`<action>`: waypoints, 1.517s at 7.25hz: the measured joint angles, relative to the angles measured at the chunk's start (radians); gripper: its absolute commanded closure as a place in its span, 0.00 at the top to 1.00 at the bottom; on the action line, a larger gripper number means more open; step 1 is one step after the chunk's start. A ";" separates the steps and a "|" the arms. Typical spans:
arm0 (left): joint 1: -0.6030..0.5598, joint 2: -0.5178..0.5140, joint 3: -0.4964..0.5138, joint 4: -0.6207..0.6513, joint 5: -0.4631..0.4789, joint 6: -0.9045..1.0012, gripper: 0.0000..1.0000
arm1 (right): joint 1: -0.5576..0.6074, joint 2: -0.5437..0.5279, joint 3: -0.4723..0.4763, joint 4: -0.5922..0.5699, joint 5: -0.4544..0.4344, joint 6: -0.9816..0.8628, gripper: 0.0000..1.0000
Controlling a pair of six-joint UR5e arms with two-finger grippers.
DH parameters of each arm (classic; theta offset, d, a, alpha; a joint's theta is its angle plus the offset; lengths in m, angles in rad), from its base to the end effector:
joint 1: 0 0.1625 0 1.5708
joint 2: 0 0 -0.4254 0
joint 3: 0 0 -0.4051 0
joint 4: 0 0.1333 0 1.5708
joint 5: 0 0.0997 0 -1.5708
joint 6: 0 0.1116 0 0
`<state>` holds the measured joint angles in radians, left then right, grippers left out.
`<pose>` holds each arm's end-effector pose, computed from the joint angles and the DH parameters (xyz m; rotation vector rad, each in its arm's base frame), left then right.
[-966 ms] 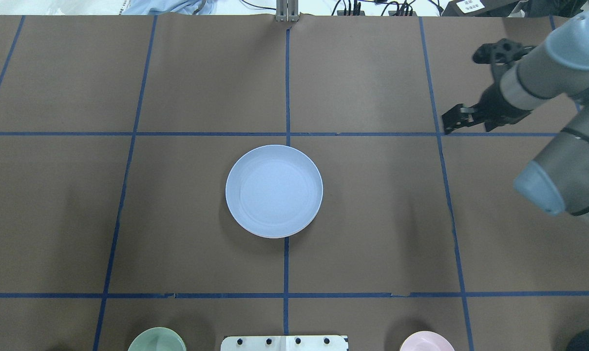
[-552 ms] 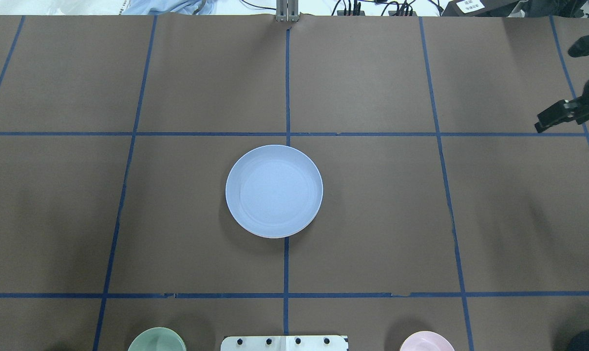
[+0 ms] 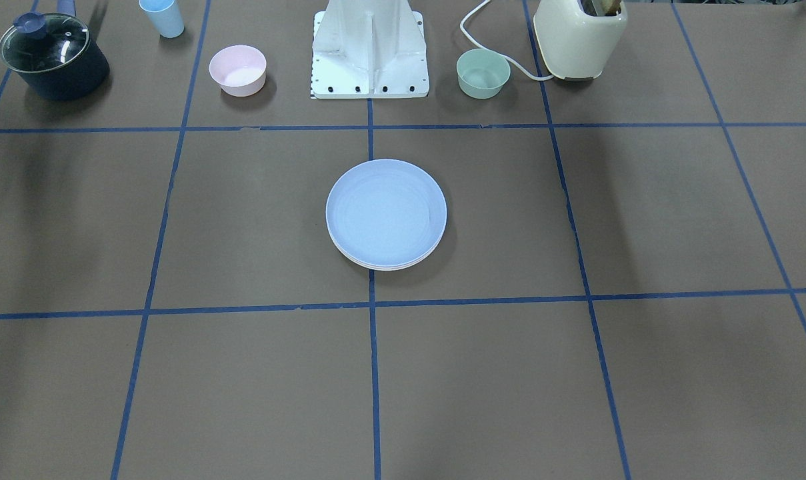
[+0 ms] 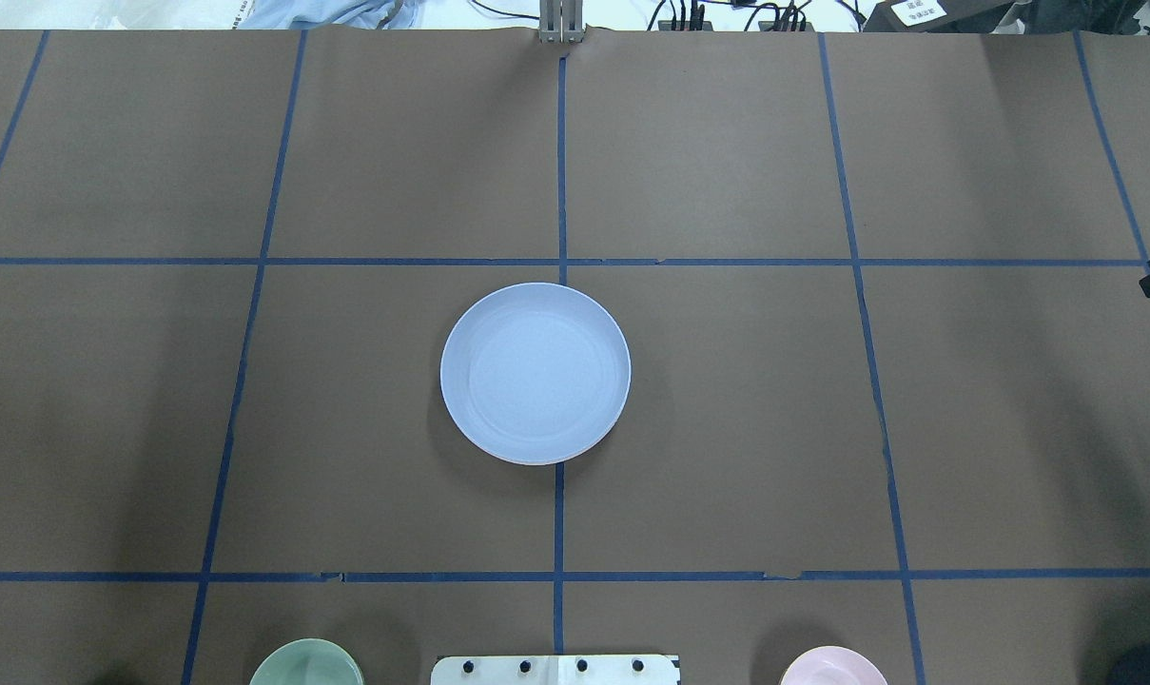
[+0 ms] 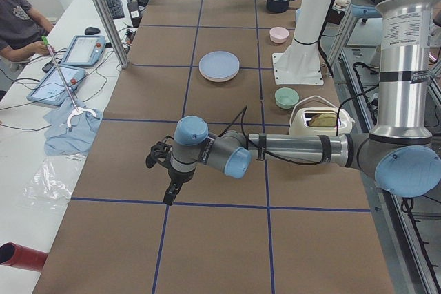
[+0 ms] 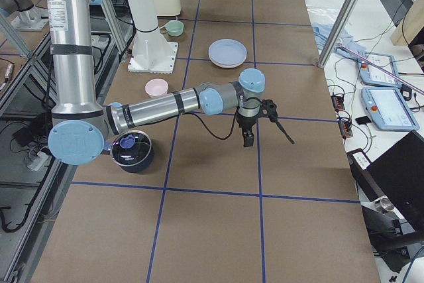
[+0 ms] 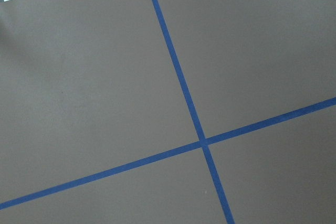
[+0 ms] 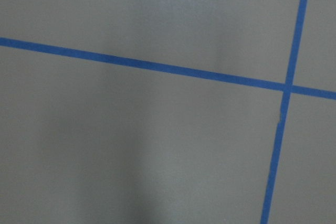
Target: Stack three plates with pink and blue
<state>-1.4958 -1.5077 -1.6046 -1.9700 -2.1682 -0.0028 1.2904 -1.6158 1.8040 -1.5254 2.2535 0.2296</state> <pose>-0.0325 -0.5083 0.6489 0.3359 0.6045 0.1798 -0.0768 -0.4939 0.5728 0.0458 -0.7145 -0.1283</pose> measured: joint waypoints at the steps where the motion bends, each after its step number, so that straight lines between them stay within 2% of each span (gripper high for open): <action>1: -0.009 0.002 0.004 0.032 -0.002 0.000 1.00 | 0.020 -0.013 -0.007 -0.005 -0.003 0.004 1.00; 4: -0.016 -0.001 -0.047 0.243 -0.016 0.000 1.00 | 0.133 -0.029 -0.052 -0.013 0.019 0.007 1.00; 6: -0.018 0.006 -0.079 0.333 -0.058 0.012 1.00 | 0.209 -0.058 -0.078 -0.011 0.074 -0.004 1.00; 11: -0.018 0.009 -0.091 0.365 -0.076 0.049 1.00 | 0.320 -0.085 -0.065 -0.022 0.105 -0.071 1.00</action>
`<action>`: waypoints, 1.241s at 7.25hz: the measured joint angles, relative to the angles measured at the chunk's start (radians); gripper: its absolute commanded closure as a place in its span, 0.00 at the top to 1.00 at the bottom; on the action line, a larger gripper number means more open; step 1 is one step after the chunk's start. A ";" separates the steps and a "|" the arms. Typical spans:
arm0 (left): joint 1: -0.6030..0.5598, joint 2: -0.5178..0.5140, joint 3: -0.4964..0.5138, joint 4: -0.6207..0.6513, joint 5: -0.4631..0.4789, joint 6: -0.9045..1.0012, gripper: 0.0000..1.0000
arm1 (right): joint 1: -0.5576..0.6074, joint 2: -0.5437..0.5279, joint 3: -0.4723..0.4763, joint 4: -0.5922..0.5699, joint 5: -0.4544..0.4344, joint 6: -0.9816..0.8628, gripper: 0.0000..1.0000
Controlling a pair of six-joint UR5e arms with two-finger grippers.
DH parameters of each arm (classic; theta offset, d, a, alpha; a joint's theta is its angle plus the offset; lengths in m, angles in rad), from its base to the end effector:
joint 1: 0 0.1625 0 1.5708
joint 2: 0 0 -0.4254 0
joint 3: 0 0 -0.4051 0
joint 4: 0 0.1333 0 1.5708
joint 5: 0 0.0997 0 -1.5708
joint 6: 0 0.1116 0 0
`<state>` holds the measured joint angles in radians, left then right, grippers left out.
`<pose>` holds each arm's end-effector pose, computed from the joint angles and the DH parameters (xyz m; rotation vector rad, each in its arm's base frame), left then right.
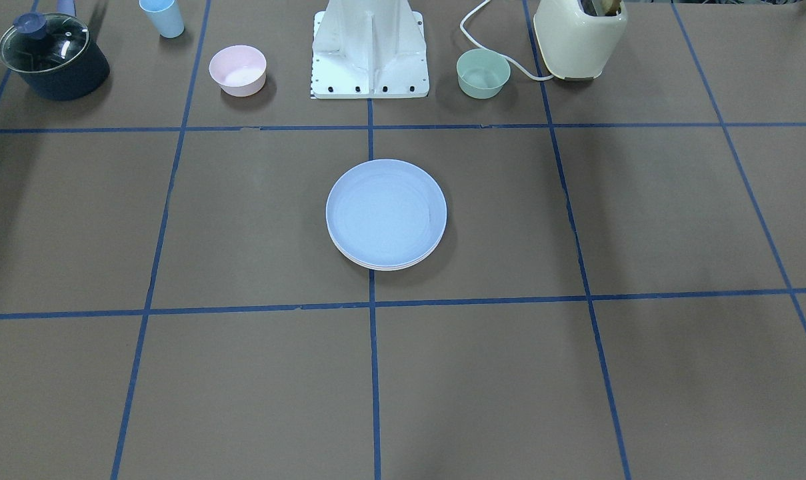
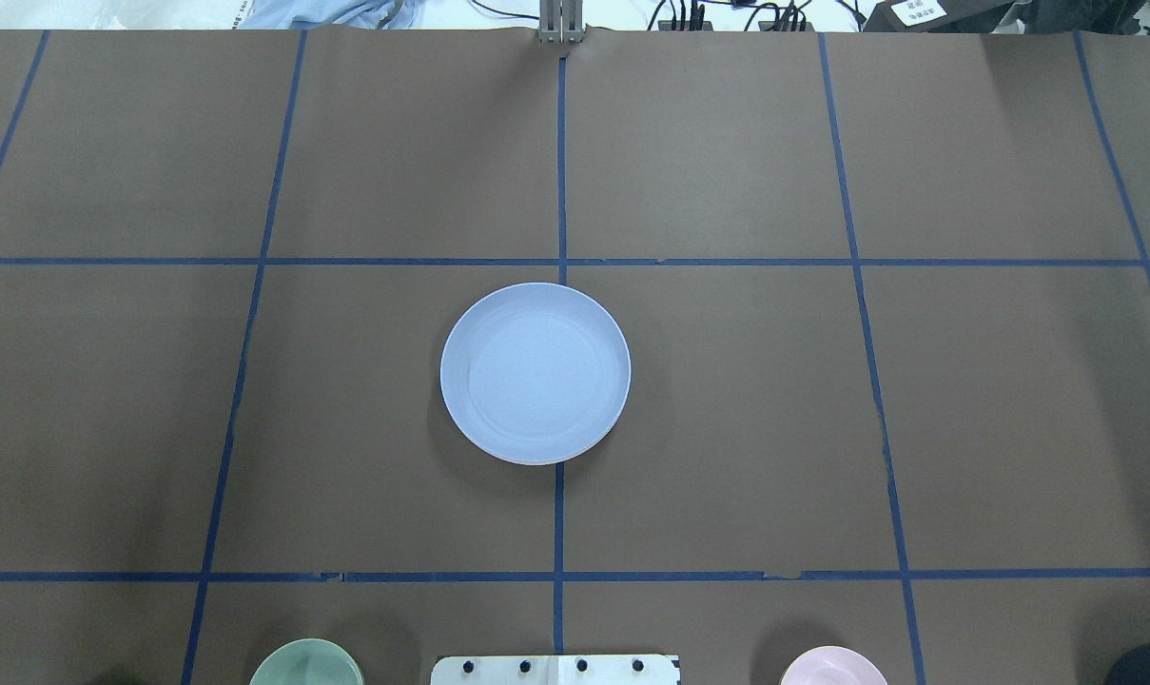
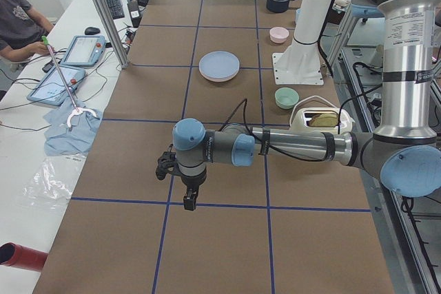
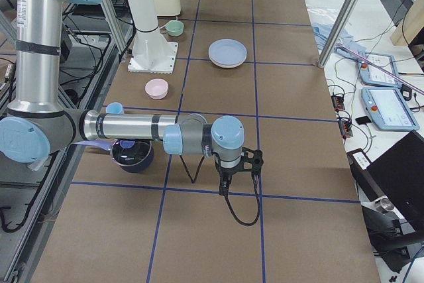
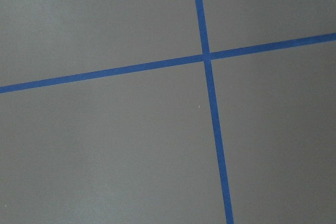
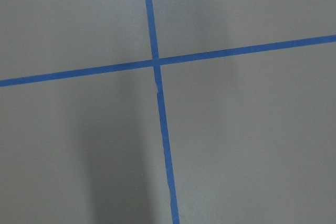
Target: Stack three plates with pink and blue
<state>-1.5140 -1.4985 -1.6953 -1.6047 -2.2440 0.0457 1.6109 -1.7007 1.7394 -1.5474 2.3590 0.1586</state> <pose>-0.0363 -0.4835 0.6440 0.0791 0.6737 0.1275 0.0723 -0.4515 0.6410 0.0121 -0.7910 0.1638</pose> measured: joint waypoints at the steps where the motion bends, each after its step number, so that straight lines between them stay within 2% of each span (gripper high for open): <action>1: 0.000 0.000 -0.001 0.000 0.000 0.000 1.00 | 0.011 -0.001 0.020 -0.025 0.001 -0.001 1.00; 3: 0.000 0.000 0.000 -0.001 0.000 0.000 1.00 | 0.017 -0.016 0.053 -0.061 0.001 -0.002 1.00; 7: 0.000 0.000 0.001 -0.001 -0.002 -0.003 1.00 | 0.017 -0.020 0.056 -0.063 0.000 0.000 1.00; 9: 0.000 0.001 0.004 0.000 -0.057 -0.032 1.00 | 0.017 -0.019 0.055 -0.062 0.000 0.001 1.00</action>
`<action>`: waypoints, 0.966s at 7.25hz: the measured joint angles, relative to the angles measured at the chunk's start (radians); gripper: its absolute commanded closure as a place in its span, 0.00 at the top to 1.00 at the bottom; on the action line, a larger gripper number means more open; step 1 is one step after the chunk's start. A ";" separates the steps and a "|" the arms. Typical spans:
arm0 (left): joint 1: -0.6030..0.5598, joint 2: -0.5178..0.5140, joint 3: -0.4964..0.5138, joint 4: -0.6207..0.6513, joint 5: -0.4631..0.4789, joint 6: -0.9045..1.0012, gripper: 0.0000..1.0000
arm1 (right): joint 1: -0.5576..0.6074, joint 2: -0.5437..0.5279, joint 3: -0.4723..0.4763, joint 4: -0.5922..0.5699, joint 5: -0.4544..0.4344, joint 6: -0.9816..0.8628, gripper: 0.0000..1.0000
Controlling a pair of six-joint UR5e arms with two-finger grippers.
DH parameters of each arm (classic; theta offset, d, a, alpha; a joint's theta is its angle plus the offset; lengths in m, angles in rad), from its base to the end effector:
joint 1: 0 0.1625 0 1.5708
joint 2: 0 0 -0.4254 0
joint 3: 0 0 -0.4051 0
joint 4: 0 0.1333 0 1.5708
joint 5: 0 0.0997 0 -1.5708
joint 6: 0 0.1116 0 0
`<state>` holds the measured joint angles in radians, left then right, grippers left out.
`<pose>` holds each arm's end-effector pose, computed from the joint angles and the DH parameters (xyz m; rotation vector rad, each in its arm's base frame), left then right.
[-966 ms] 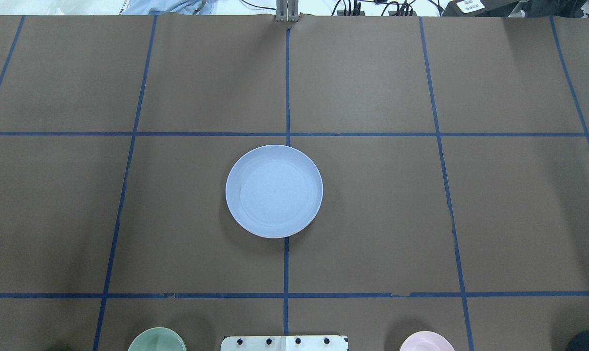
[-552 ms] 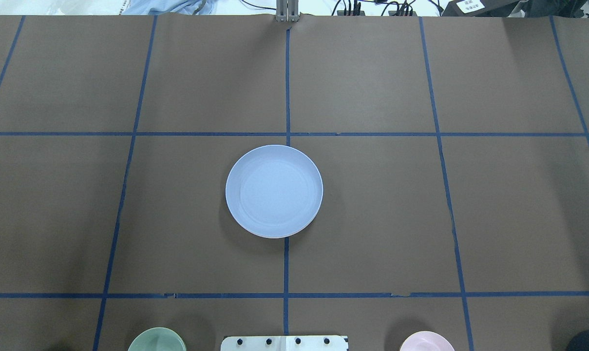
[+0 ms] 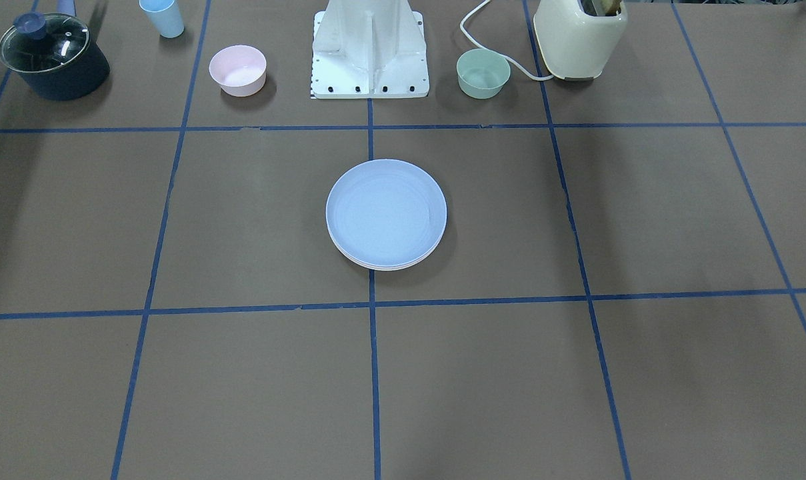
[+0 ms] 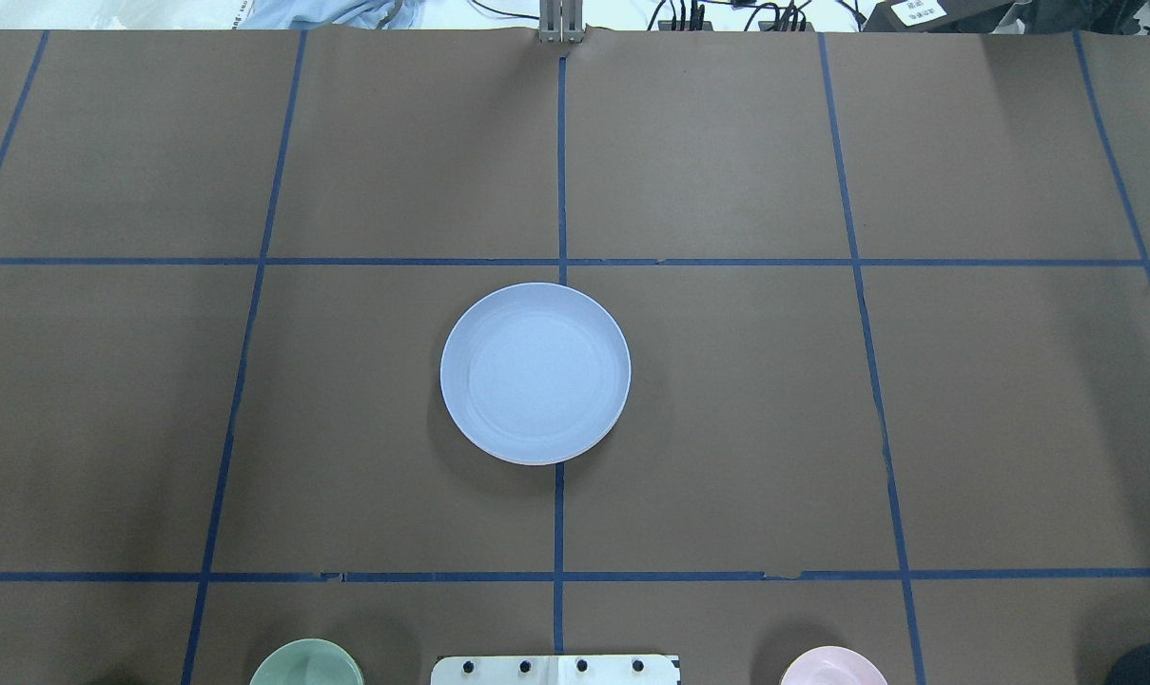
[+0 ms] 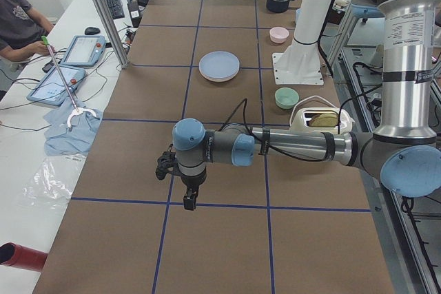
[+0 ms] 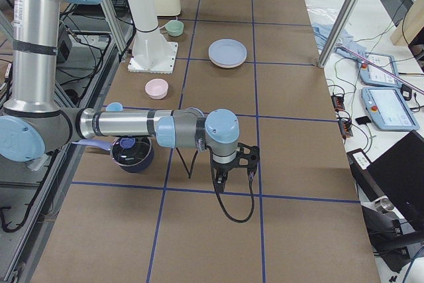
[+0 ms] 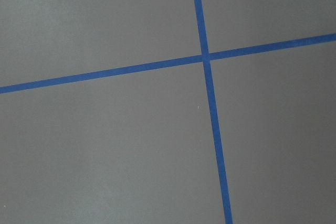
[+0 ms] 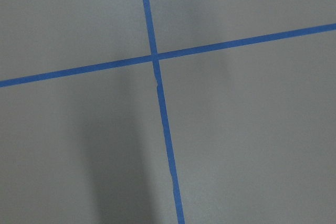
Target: Stack three plates with pink and blue
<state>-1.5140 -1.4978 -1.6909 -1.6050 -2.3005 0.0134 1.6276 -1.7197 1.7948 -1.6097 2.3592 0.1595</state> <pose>-0.0316 -0.4823 0.6425 0.0618 0.7311 0.0967 0.0792 -0.4395 0.6278 -0.0062 -0.7903 0.1907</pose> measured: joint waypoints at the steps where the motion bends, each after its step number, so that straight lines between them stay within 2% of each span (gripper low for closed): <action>1: 0.000 0.000 0.000 -0.001 -0.023 -0.037 1.00 | 0.000 0.000 0.000 0.000 0.000 0.000 1.00; 7: 0.000 0.000 -0.001 -0.009 -0.040 -0.075 1.00 | 0.000 0.000 -0.001 0.001 -0.001 0.000 1.00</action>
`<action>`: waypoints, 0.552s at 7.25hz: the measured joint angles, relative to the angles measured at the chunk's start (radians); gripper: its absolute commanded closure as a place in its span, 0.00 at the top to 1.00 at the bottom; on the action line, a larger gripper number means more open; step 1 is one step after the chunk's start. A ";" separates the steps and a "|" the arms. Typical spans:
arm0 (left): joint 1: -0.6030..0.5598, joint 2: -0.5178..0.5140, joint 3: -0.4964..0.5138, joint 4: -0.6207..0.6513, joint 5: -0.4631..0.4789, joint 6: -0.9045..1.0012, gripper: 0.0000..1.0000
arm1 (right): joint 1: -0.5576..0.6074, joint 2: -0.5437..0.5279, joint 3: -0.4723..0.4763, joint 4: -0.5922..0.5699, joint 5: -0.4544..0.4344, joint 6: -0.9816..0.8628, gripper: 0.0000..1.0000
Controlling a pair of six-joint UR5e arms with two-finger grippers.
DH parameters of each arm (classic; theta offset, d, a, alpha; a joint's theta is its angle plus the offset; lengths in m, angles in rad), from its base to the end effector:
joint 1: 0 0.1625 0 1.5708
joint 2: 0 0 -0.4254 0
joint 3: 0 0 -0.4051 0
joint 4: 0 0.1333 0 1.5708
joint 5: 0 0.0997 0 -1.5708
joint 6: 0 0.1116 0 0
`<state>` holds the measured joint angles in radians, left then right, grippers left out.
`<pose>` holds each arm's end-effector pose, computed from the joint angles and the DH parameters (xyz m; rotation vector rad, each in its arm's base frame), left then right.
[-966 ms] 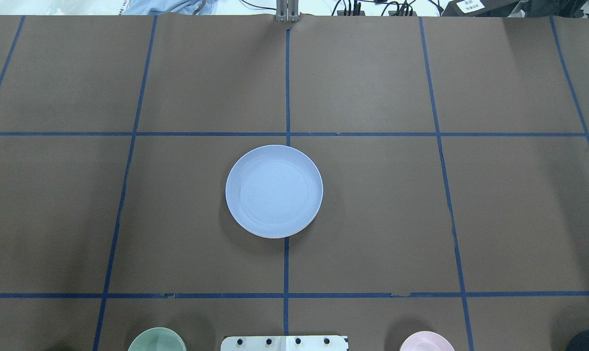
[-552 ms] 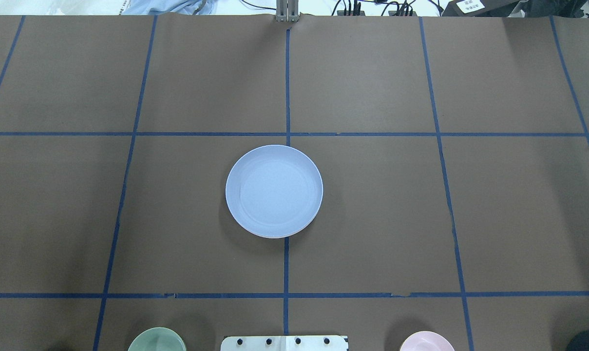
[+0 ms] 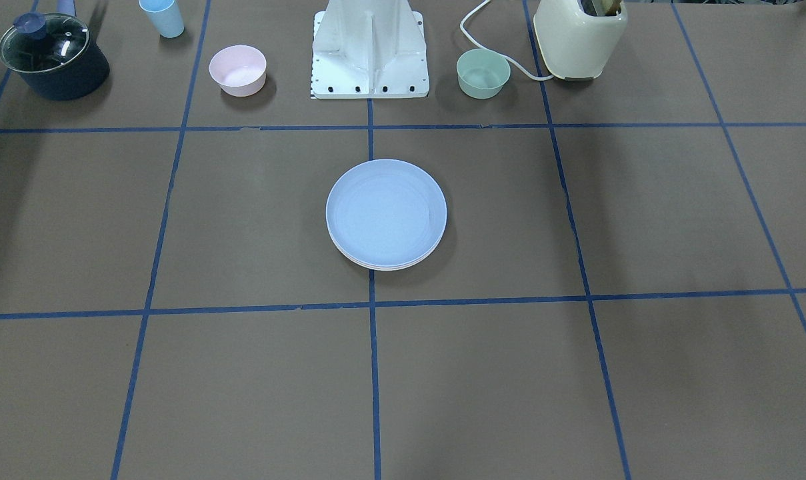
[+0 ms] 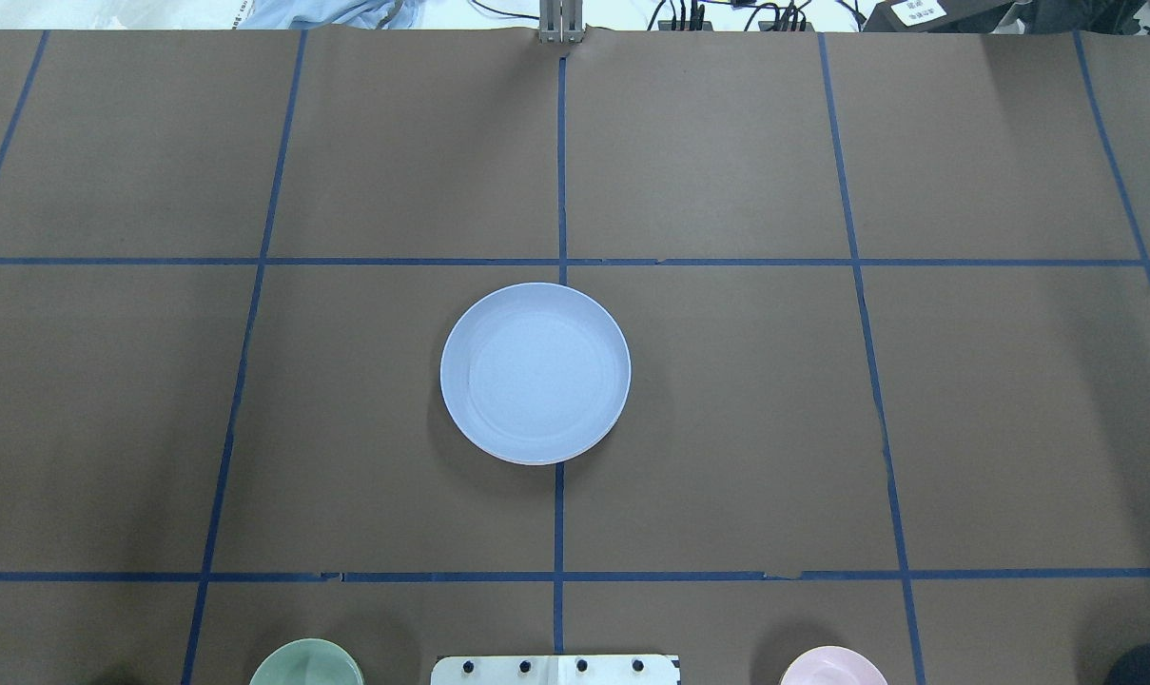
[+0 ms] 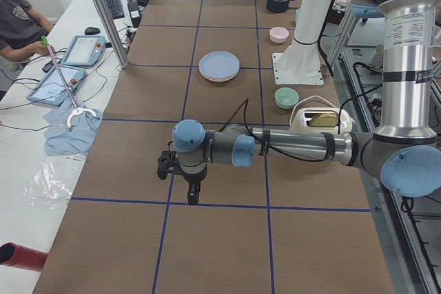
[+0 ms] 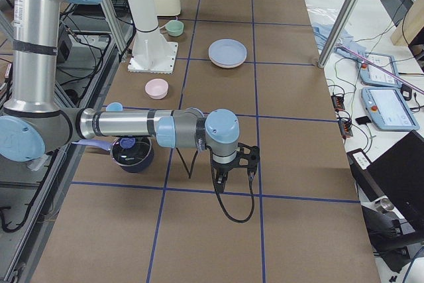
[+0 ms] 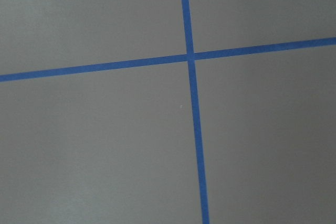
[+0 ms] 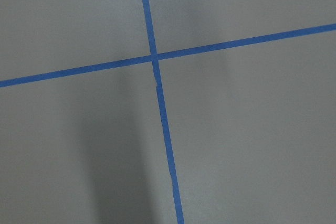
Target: Stack three plates with pink and blue
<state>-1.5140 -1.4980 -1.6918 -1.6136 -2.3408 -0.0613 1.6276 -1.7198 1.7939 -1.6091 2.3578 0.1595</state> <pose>-0.0283 -0.4826 0.6380 0.0409 0.7732 0.0308 0.0793 -0.4395 0.6284 -0.0065 -0.7889 0.1909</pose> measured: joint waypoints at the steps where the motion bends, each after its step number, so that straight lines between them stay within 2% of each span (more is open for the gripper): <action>1: 0.000 0.000 0.000 0.000 0.000 0.000 1.00 | 0.000 -0.001 0.000 0.000 0.000 0.003 1.00; 4: 0.000 0.001 -0.001 0.000 0.000 0.001 1.00 | 0.000 -0.002 -0.001 0.000 0.000 0.008 1.00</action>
<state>-1.5143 -1.4972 -1.6932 -1.6137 -2.3408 -0.0605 1.6276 -1.7221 1.7934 -1.6095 2.3577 0.1673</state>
